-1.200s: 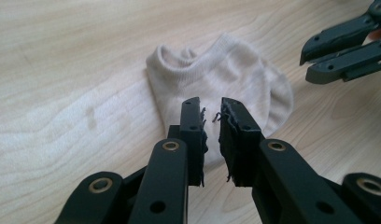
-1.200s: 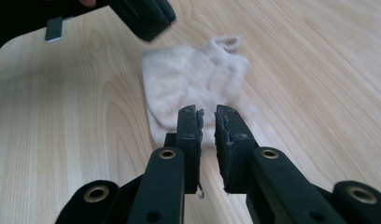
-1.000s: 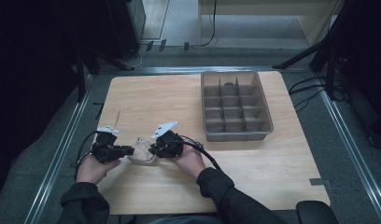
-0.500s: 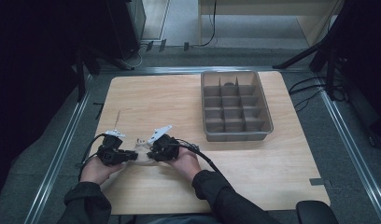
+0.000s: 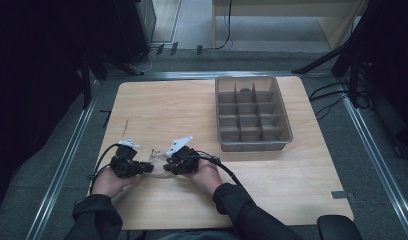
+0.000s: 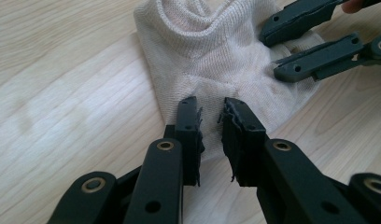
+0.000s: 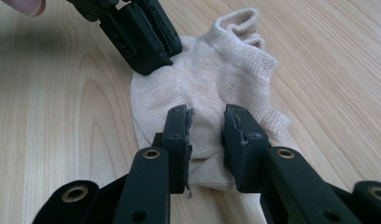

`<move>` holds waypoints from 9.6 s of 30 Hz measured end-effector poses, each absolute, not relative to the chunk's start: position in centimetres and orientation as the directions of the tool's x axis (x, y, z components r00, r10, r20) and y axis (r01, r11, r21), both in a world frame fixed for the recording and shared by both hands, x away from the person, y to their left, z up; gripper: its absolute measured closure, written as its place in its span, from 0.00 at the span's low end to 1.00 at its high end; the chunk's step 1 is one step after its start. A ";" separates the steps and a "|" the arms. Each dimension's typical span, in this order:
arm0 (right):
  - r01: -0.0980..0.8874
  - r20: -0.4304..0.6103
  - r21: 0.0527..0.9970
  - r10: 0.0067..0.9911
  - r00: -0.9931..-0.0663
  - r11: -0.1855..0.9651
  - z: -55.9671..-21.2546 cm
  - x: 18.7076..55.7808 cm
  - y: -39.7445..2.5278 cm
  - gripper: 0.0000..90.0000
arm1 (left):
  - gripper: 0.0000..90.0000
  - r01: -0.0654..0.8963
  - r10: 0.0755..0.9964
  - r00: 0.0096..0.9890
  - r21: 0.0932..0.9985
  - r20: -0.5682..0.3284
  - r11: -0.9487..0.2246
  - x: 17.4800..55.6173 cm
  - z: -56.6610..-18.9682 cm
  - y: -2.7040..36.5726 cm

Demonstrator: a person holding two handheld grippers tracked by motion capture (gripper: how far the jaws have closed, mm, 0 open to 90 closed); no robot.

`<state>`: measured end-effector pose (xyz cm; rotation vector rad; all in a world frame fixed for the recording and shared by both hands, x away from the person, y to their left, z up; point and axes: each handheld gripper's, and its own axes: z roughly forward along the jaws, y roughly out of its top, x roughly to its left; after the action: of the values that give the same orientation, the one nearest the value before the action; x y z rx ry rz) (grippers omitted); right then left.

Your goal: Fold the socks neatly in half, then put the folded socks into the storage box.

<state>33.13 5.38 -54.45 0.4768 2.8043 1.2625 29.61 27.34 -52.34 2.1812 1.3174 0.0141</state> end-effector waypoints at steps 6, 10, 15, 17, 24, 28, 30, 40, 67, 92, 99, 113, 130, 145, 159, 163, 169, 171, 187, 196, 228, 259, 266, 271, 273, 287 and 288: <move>0.270 0.096 0.740 0.300 -0.949 0.616 -54.5 32.8 3.7 0.78 | 0.82 0.805 0.803 0.522 0.477 -0.288 -0.352 29.6 -52.3 25.7; 0.280 0.107 0.745 0.306 -0.946 0.605 -54.6 32.8 3.0 0.78 | 0.82 0.801 0.796 0.534 0.470 -0.284 -0.370 29.6 -52.2 25.0; 0.279 0.116 0.731 0.290 -0.950 0.622 -54.4 32.8 1.7 0.77 | 0.82 0.801 0.774 0.551 0.460 -0.313 -0.384 29.3 -52.2 24.0; 0.269 0.111 0.735 0.281 -0.953 0.622 -54.4 32.9 1.1 0.77 | 0.80 0.796 0.760 0.563 0.459 -0.324 -0.394 29.3 -52.2 23.6; 0.274 0.123 0.726 0.272 -0.954 0.631 -54.1 33.0 0.7 0.70 | 0.77 0.792 0.768 0.555 0.487 -0.320 -0.369 29.2 -51.4 24.2; 0.268 0.123 0.732 0.266 -0.956 0.626 -53.6 33.2 0.6 0.61 | 0.73 0.789 0.777 0.544 0.509 -0.316 -0.344 29.1 -50.9 24.8; 0.279 0.146 0.739 0.258 -0.955 0.614 -53.3 33.4 0.5 0.52 | 0.69 0.787 0.782 0.540 0.517 -0.311 -0.337 29.0 -50.7 25.1; 0.302 0.195 0.746 0.239 -0.951 0.594 -52.8 33.9 1.0 0.30 | 0.64 0.798 0.793 0.506 0.532 -0.338 -0.283 28.9 -49.9 26.3; 0.208 0.100 0.674 0.192 -0.976 0.709 -54.3 34.0 4.8 0.23 | 0.62 0.818 0.816 0.458 0.527 -0.354 -0.230 29.0 -49.7 28.2; 0.120 0.000 0.689 0.166 -0.986 0.715 -54.4 33.0 4.2 0.58 | 0.62 0.824 0.824 0.442 0.524 -0.356 -0.215 29.0 -49.7 28.5; 0.138 0.014 0.679 0.175 -0.984 0.721 -54.2 33.0 4.1 0.72 | 0.62 0.825 0.825 0.439 0.524 -0.357 -0.212 29.0 -49.7 28.6; 0.197 0.077 0.655 0.195 -0.978 0.729 -52.5 34.3 3.1 0.77 | 0.61 0.827 0.826 0.431 0.525 -0.363 -0.200 29.0 -49.7 28.8; 0.208 0.097 0.659 0.193 -0.976 0.722 -49.6 35.0 1.0 0.77 | 0.60 0.832 0.827 0.430 0.515 -0.363 -0.206 29.2 -50.0 28.7; 0.187 0.018 0.652 0.231 -0.973 0.735 -46.2 36.1 -2.5 0.77 | 0.59 0.836 0.826 0.429 0.506 -0.366 -0.210 29.3 -50.2 28.5; 0.158 -0.062 0.644 0.257 -0.964 0.748 -43.6 36.9 -5.1 0.77 | 0.59 0.833 0.830 0.428 0.512 -0.358 -0.208 29.4 -50.2 28.4; 0.165 -0.065 0.644 0.269 -0.961 0.747 -43.2 37.2 -5.9 0.77 | 0.60 0.825 0.833 0.437 0.521 -0.340 -0.220 29.4 -50.2 28.3; 0.191 -0.063 0.642 0.299 -0.952 0.742 -42.8 37.7 -7.5 0.76 | 0.59 0.825 0.831 0.440 0.518 -0.340 -0.225 29.4 -50.2 28.2; 0.196 -0.067 0.643 0.309 -0.949 0.741 -42.6 37.9 -8.1 0.76 | 0.59 0.826 0.831 0.439 0.517 -0.341 -0.224 29.4 -50.3 28.2; 0.217 -0.096 0.640 0.357 -0.929 0.737 -41.1 39.1 -11.0 0.76 | 0.59 0.830 0.830 0.437 0.511 -0.347 -0.224 29.5 -50.5 28.2; 0.228 -0.126 0.621 0.382 -0.915 0.750 -40.9 39.9 -12.6 0.76 | 0.59 0.831 0.829 0.440 0.506 -0.345 -0.230 29.6 -50.6 28.1; 0.252 -0.095 0.489 0.338 -0.936 0.835 -45.8 41.7 -11.8 0.76 | 0.58 0.831 0.825 0.445 0.504 -0.347 -0.236 29.7 -50.6 28.0; 0.305 -0.023 0.469 0.356 -0.934 0.829 -46.9 42.5 -11.2 0.71 | 0.58 0.831 0.824 0.446 0.504 -0.349 -0.235 29.7 -50.6 28.1; 0.308 -0.023 0.476 0.362 -0.932 0.824 -46.5 42.6 -11.4 0.62 | 0.58 0.831 0.825 0.445 0.504 -0.348 -0.236 29.7 -50.6 28.1; 0.320 -0.007 0.484 0.370 -0.929 0.814 -46.2 42.6 -11.6 0.54 | 0.58 0.830 0.825 0.446 0.505 -0.347 -0.236 29.7 -50.6 28.1; 0.324 -0.003 0.490 0.373 -0.928 0.809 -46.0 42.6 -11.7 0.51 | 0.58 0.831 0.825 0.445 0.504 -0.347 -0.236 29.7 -50.6 28.1; 0.363 0.028 0.516 0.409 -0.912 0.776 -43.9 42.9 -12.6 0.43 | 0.58 0.831 0.826 0.445 0.503 -0.347 -0.236 29.7 -50.6 28.1; 0.364 0.024 0.520 0.413 -0.910 0.773 -43.6 42.9 -12.7 0.44 | 0.58 0.831 0.826 0.444 0.504 -0.347 -0.235 29.7 -50.6 28.1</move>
<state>42.91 -12.74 -43.56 0.6306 2.8710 0.8137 29.74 28.10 -50.58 2.0622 1.3832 -0.0109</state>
